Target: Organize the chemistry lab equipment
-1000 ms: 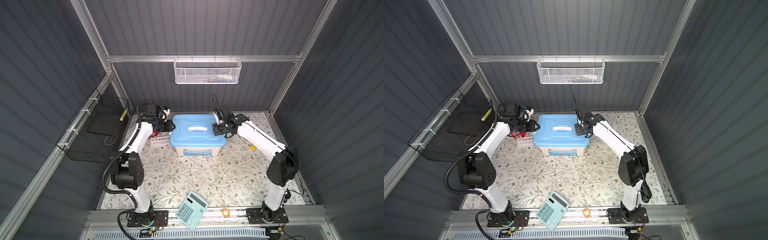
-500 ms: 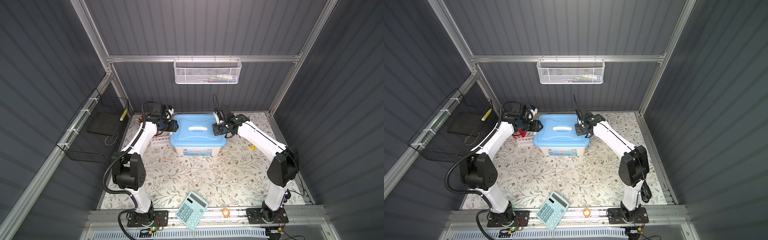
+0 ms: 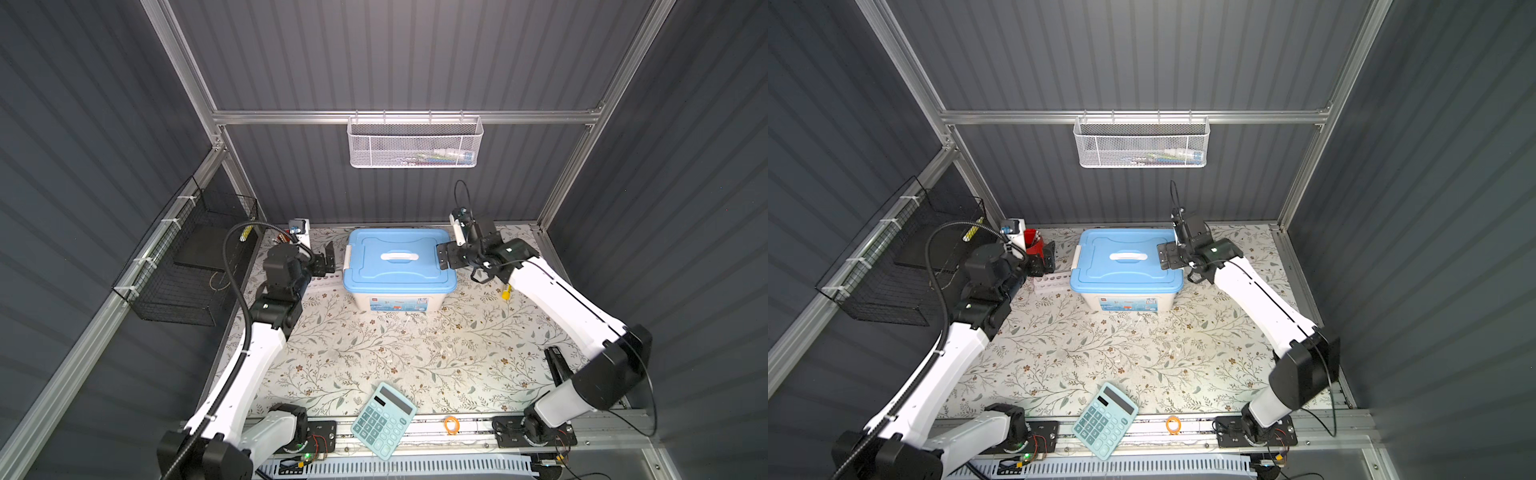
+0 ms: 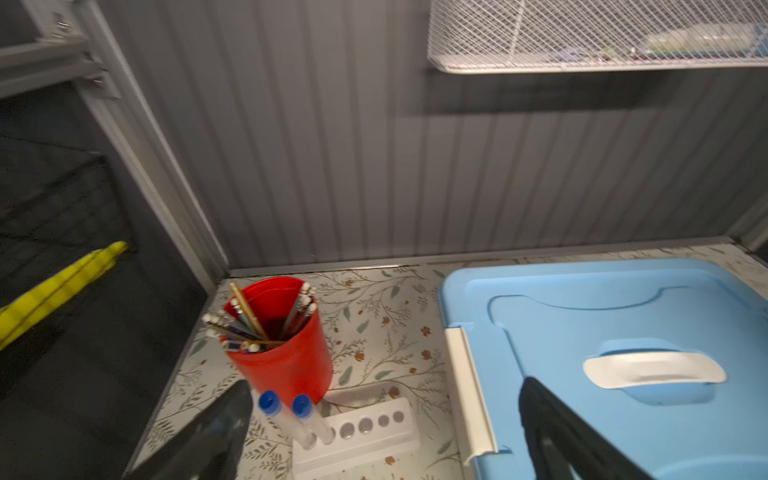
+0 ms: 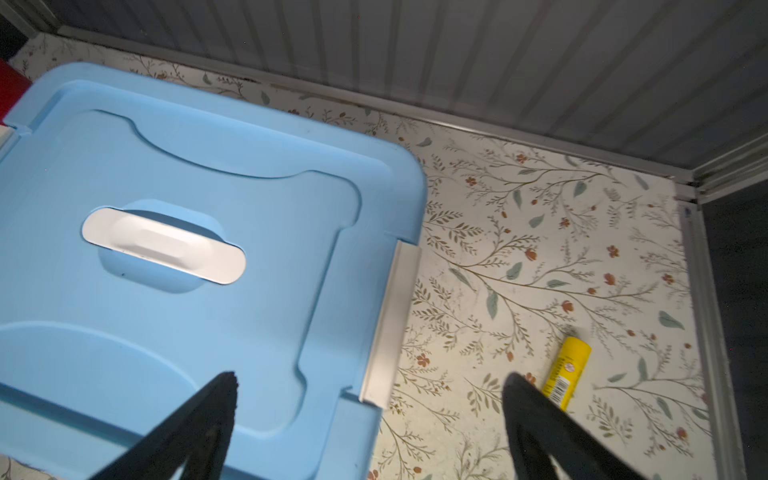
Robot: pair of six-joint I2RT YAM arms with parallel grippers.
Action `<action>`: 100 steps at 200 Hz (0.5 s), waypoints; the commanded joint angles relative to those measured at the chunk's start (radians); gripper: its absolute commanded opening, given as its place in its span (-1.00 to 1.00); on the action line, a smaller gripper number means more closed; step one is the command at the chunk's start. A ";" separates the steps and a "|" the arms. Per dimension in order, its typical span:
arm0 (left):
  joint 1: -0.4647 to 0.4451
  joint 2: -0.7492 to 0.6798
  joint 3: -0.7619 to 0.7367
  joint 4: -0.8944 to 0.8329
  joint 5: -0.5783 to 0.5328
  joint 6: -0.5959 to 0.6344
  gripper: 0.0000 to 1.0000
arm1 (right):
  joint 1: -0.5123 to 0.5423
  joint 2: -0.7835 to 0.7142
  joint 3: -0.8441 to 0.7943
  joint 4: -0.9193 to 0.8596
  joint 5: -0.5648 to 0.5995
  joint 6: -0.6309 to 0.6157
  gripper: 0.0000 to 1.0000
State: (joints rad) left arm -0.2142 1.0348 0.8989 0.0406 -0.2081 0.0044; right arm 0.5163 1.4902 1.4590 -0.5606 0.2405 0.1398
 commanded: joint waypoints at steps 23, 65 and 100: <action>0.019 -0.123 -0.341 0.360 -0.383 -0.069 0.99 | -0.119 -0.279 -0.376 0.428 0.090 -0.021 0.98; 0.026 -0.134 -0.610 0.521 -0.515 -0.186 0.99 | -0.282 -0.426 -0.702 0.645 0.140 -0.058 0.98; 0.026 0.013 -0.704 0.697 -0.516 -0.127 0.99 | -0.351 -0.448 -0.960 0.957 0.152 -0.138 0.98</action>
State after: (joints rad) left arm -0.1905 0.9676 0.2394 0.5255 -0.6685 -0.1394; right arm 0.1932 1.0550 0.6296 0.1036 0.3649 0.0784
